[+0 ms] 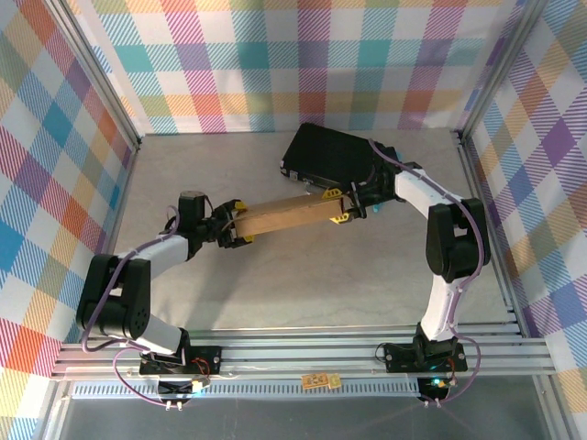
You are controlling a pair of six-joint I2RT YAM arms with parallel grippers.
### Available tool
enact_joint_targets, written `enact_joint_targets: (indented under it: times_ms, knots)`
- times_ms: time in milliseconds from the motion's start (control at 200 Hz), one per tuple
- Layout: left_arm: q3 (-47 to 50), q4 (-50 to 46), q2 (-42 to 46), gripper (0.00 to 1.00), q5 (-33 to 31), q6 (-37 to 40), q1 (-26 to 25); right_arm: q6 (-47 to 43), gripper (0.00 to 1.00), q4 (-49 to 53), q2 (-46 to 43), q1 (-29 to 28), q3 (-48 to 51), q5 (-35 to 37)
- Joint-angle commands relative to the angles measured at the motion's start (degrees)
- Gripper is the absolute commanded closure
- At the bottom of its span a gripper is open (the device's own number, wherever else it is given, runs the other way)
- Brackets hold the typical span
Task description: Fold the paper box
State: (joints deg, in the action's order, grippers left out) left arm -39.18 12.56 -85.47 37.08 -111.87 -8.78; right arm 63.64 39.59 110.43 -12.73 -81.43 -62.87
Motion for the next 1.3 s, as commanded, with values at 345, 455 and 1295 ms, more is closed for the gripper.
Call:
enact_joint_targets:
  times_ms: [345,455,1295]
  knots:
    - [-0.8,-3.9,5.2,0.61,0.2,-4.1,-2.5,-3.3,0.58,1.9,-0.1,-0.1,1.2,-1.1]
    - [-1.8,-10.2,7.4,0.68,0.4,-3.4,-2.5,-4.8,0.49,3.0,0.0,0.3,1.1,-0.3]
    - [-5.9,-52.9,17.4,0.84,-1.3,11.0,8.6,-29.1,0.36,14.5,-19.5,5.6,-1.9,21.0]
